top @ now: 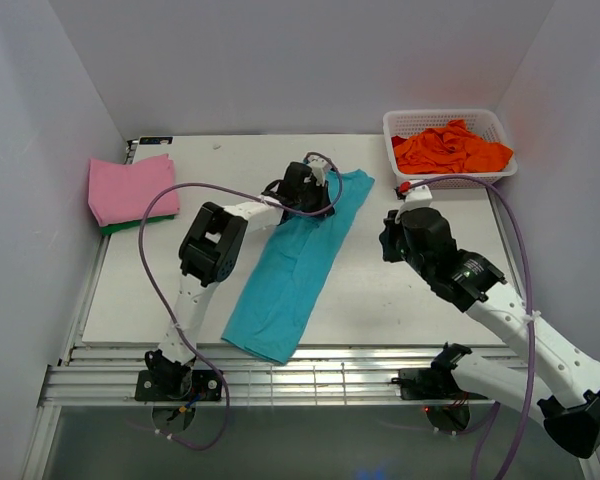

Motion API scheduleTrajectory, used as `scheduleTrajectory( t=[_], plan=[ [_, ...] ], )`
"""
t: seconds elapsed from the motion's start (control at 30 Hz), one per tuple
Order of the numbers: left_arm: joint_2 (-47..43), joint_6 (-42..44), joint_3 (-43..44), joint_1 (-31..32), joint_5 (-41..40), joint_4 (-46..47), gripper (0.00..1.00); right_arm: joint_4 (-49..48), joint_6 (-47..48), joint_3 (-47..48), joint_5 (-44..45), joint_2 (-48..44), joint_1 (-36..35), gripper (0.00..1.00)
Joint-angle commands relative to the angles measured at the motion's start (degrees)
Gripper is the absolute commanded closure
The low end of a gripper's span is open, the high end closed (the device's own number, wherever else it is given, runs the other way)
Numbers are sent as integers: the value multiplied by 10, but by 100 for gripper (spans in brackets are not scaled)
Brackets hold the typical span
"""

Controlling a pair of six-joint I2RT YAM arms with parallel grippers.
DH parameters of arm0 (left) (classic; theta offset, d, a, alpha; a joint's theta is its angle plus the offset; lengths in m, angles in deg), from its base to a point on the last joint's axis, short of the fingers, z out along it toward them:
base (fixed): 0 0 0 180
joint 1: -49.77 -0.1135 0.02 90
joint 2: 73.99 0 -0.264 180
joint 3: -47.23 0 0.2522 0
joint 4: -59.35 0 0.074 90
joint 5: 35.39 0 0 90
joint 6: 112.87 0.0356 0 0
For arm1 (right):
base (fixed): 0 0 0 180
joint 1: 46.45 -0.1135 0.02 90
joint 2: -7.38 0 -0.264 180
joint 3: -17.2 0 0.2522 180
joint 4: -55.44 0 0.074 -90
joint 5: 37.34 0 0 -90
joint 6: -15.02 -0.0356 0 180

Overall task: Fold and stack the t-shirts
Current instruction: Fold the tshirt

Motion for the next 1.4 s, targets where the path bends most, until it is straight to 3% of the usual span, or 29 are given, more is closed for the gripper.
scheduleTrajectory(
  t=[0.0,0.37,0.7,0.9,1.1,1.2,1.3,1.37],
  plan=[
    [28,17,50,-3,-34,-73,100,6,-20,13,36,9,-22,92],
    [135,-30,200,-40,-128,-135,100,25,-45,39,99,61,-83,92],
    [119,-67,150,-101,-149,-103,100,14,-44,56,110,102,-102,92],
    [103,-72,131,-106,-169,-97,100,9,-45,58,111,118,-110,92],
    [83,-63,107,-105,-119,-42,100,4,-40,54,126,118,-112,92],
    [44,-48,91,-103,-113,11,99,-13,-24,51,131,118,-112,84],
    [-17,-15,86,-94,-108,55,80,-37,-1,52,131,120,-113,76],
    [-57,4,94,-88,-114,70,49,-45,6,51,121,120,-113,72]
  ],
)
